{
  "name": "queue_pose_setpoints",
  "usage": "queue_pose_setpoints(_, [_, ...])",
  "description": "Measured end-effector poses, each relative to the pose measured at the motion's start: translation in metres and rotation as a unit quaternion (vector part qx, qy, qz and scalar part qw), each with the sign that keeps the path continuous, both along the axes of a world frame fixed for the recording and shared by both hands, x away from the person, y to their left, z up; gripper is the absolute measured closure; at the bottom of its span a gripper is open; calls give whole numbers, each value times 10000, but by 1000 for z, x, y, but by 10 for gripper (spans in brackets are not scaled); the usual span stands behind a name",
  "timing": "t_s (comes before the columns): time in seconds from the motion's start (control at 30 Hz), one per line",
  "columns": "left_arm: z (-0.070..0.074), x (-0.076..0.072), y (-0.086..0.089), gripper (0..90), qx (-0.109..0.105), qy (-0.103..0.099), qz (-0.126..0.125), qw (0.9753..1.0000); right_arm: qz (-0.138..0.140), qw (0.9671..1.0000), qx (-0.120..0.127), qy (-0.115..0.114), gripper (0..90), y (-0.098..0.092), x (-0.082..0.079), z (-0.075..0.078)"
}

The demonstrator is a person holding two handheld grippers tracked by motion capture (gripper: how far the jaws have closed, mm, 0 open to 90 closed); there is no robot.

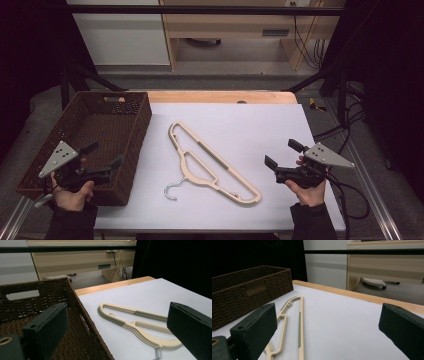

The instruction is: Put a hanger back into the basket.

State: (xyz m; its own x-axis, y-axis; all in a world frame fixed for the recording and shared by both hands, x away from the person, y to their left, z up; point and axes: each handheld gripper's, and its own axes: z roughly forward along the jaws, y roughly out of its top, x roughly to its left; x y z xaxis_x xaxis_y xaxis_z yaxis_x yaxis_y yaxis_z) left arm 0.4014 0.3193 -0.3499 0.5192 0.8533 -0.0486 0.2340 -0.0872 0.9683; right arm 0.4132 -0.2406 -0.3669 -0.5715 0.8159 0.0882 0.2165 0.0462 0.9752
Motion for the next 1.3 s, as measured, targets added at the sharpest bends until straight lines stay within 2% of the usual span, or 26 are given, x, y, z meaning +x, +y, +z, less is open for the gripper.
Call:
queue_pose_setpoints(0.2, [-1,0,-3,36,29,14,-23,10000,59,9999,-79,40,36,4,0,1])
queue_pose_setpoints(0.33, [-2,1,-3,37,18,40,-14,10000,195,9994,-249,135,46,15,2,6])
queue_pose_setpoints(0.5, [-4,2,-5,37,54,55,-30,10000,445,9973,-493,302,81,44,8,9])
queue_pose_setpoints(0.6, [-4,2,-6,37,72,57,-33,10000,623,9943,-704,493,76,62,14,6])
queue_pose_setpoints(0.7, [-4,2,-6,37,76,68,-30,9999,825,9885,-991,795,86,80,19,-1])
queue_pose_setpoints(0.73, [-4,2,-5,37,89,74,-41,9999,979,9839,-1137,969,106,90,20,-8])
queue_pose_setpoints(0.77, [-4,2,-5,37,74,65,-26,9999,979,9839,-1137,969,106,90,20,-8])
queue_pose_setpoints(0.87, [-4,2,-5,37,76,63,-26,9999,1149,9768,-1325,1230,153,103,24,-19])
queue_pose_setpoints(0.93, [-4,1,-4,37,75,63,-35,9999,1173,9729,-1439,1377,203,109,25,-26])
queue_pose_setpoints(1.1, [-3,0,-6,37,107,52,-44,9999,1332,9609,-1678,1756,297,121,29,-43])
queue_pose_setpoints(1.23, [-3,0,-8,37,120,45,-76,9999,1491,9490,-1852,2069,365,127,29,-55])
queue_pose_setpoints(1.27, [-3,0,-8,37,128,47,-84,9999,1581,9424,-1992,2172,392,130,29,-61])
queue_pose_setpoints(1.3, [-3,0,-9,37,130,49,-90,9999,1581,9424,-1992,2172,392,130,29,-61])
